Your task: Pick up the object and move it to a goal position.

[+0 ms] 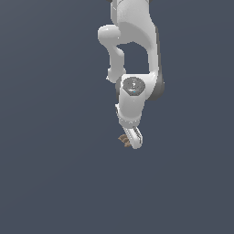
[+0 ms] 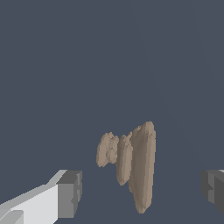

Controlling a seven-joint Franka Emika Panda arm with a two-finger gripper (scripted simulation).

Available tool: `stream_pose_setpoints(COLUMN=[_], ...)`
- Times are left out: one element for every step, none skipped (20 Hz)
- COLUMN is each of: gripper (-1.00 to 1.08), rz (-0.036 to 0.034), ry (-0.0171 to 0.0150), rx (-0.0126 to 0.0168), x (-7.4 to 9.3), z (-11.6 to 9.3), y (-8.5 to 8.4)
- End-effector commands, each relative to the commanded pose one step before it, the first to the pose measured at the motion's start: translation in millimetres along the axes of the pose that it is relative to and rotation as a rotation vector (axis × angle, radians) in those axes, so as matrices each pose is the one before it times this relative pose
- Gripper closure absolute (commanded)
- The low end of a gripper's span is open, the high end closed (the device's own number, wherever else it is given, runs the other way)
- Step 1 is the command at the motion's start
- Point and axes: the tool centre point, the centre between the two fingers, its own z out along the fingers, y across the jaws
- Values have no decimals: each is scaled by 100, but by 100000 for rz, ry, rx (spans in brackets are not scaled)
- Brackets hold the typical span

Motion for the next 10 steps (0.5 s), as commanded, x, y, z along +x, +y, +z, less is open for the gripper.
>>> stream_pose_setpoints(gripper=[-92,-92,-92,-92,-92,-92,-92,-92,-92,-92], rz=[3426,989,855,726,593,457,331,195,69,-446], ry=[76,20,17,14,12,9,6,4,1,-13], rx=[210,58,51,43,35,27,20,12,4,-35], x=[-118,-40,-36,-29,-25,-22,-13,-10,-1,2], z=[102,32,28,23,19,15,11,6,2,-8], y=[-110,-31,-26,-22,-18,-14,-10,-6,-2,12])
